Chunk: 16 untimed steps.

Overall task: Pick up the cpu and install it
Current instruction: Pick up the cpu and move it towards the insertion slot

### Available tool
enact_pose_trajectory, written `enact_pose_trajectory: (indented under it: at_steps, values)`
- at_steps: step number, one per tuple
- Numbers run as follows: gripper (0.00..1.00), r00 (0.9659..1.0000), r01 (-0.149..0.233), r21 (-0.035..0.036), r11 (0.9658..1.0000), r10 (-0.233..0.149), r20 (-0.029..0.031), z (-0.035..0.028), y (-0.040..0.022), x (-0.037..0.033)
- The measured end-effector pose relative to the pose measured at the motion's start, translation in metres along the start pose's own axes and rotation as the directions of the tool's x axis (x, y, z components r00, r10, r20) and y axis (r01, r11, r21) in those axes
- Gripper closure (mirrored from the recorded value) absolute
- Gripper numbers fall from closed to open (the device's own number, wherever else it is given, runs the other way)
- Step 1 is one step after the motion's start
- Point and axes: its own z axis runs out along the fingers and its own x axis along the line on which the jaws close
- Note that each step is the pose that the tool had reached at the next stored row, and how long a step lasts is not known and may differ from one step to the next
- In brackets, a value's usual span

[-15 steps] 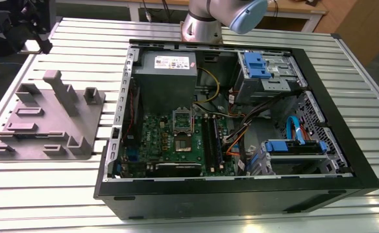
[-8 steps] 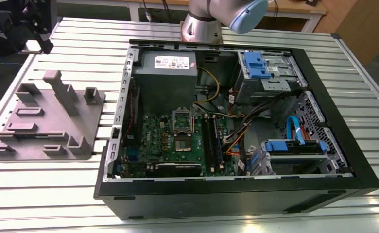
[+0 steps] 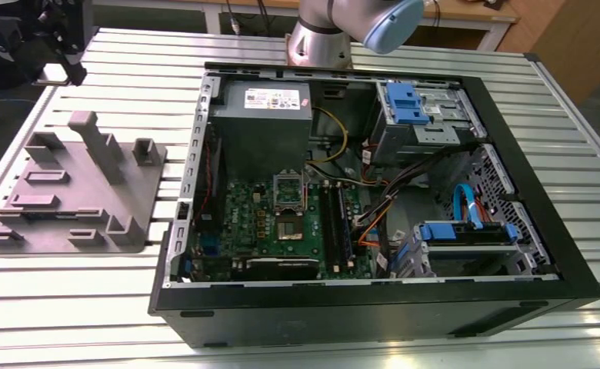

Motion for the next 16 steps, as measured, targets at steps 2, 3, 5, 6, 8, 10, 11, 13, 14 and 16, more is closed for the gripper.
enact_pose_trajectory:
  at_steps: [2,3,5,6,8,10,11,13,14,16]
  values:
    - [0.53,1.0000,0.000,0.0000,1.0000,0.000,0.0000,0.0000,0.0000,-0.0006]
    - [0.53,1.0000,0.000,0.0000,1.0000,0.000,0.0000,0.0000,0.0000,-0.0010]
    - [0.53,1.0000,0.000,0.0001,1.0000,0.000,0.0000,0.0000,0.0001,-0.0018]
    - [0.53,1.0000,0.000,0.0000,1.0000,0.000,0.0001,0.0000,0.0001,-0.0021]
    - [0.53,1.0000,0.000,0.0000,1.0000,0.000,0.0000,0.0000,0.0001,-0.0029]
    - [0.53,1.0000,0.000,0.0000,1.0000,0.000,0.0000,0.0001,0.0001,-0.0038]
    - [0.53,1.0000,0.000,0.0000,1.0000,0.000,0.0000,0.0000,0.0002,-0.0043]
    - [0.53,1.0000,0.000,0.0000,1.0000,0.000,0.0000,0.0001,0.0002,-0.0052]
    - [0.53,1.0000,0.000,0.0000,1.0000,0.000,0.0000,0.0001,0.0002,-0.0057]
    - [0.53,1.0000,0.000,0.0000,1.0000,0.000,0.0000,0.0001,0.0002,-0.0067]
